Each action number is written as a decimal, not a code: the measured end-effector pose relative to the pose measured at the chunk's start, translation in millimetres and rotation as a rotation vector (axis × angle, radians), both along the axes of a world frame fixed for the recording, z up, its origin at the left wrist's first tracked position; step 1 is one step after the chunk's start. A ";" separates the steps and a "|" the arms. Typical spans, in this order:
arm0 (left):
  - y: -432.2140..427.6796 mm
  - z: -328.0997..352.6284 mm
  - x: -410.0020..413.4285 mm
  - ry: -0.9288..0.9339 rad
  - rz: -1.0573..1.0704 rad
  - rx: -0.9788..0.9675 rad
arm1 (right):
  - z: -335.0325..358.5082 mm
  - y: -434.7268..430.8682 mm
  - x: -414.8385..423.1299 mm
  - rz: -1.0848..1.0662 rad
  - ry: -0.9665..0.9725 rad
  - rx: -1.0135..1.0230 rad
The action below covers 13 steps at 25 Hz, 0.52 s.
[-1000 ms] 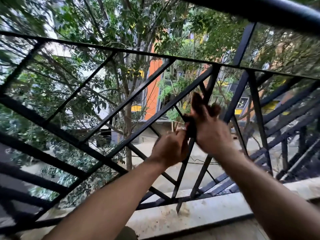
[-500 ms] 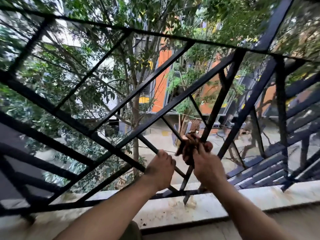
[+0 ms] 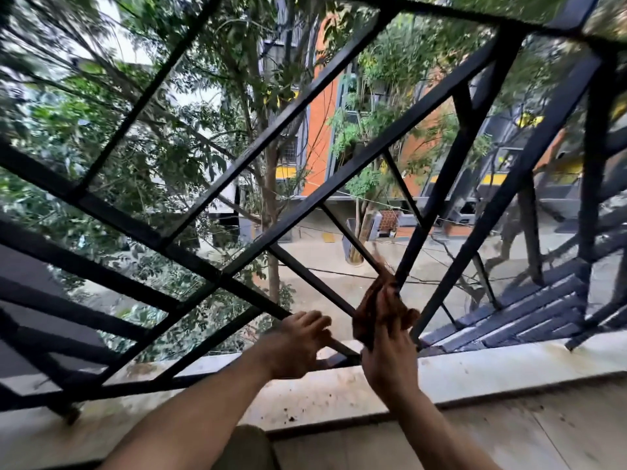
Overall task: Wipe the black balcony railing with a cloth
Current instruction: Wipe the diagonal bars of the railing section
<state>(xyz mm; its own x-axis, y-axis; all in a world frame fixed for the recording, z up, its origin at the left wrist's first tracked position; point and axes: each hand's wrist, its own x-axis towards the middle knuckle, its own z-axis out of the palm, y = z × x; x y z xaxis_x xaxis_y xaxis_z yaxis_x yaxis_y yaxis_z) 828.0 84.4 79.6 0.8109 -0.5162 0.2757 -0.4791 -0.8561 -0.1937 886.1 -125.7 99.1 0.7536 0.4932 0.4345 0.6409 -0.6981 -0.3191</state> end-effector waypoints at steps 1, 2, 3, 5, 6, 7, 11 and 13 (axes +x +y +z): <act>0.9 0.0 2.0 0.048 0.059 0.021 | -13.7 -10.7 5.1 0.064 -0.035 -0.105; -4.7 3.7 6.6 0.077 0.146 0.032 | -22.4 -17.7 14.0 0.088 -0.062 -0.190; -13.9 7.3 12.0 0.118 0.263 0.029 | -28.0 -20.0 22.1 0.059 -0.093 -0.228; -31.1 10.6 22.4 0.208 0.489 0.002 | -38.8 -12.6 30.3 -0.034 -0.069 -0.187; -36.9 7.6 27.7 0.242 0.537 0.002 | -44.5 -2.0 26.4 -0.073 0.024 -0.150; -40.1 5.6 30.9 0.264 0.561 0.001 | -47.6 10.6 19.1 -0.107 0.133 -0.098; -35.9 3.6 37.7 0.221 0.584 -0.013 | -33.9 26.8 13.3 -0.127 0.364 0.135; -34.7 -1.0 31.2 0.173 0.522 0.048 | -41.9 9.4 10.3 -0.081 0.250 0.092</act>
<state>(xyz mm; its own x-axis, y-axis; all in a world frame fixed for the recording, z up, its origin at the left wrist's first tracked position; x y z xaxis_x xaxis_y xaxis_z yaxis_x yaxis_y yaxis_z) 859.2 49.7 78.6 0.9939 -0.0424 0.1014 -0.0220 -0.9806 -0.1946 896.4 -116.3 57.2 0.8785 0.3937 0.2707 0.4775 -0.7046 -0.5249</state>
